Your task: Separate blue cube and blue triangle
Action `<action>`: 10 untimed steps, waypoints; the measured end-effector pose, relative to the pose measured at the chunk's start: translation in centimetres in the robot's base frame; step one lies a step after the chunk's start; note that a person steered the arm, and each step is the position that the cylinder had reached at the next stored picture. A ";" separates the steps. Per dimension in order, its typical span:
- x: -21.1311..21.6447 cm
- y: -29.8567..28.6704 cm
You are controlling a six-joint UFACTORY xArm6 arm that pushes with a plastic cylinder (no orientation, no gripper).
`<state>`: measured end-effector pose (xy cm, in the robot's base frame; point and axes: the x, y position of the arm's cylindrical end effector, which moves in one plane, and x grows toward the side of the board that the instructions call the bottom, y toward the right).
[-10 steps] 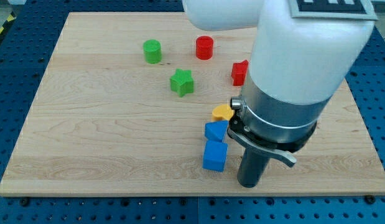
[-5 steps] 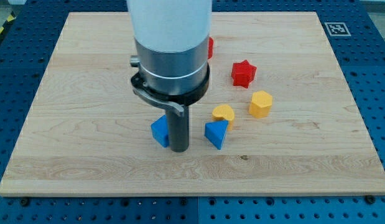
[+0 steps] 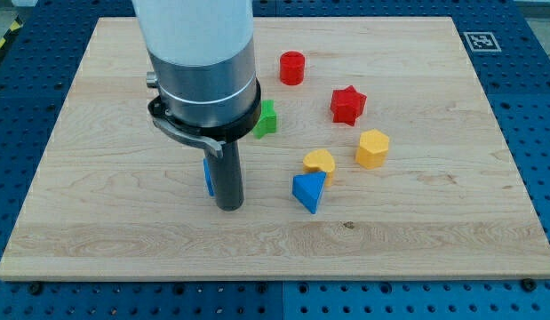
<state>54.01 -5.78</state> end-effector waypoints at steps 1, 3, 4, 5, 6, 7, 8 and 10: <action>-1.0 -0.1; -4.2 -1.4; -5.9 -2.5; -6.8 -3.9; -6.6 -5.2; -6.2 -5.5; -6.3 -7.2; -6.7 -10.4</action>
<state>47.32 -16.21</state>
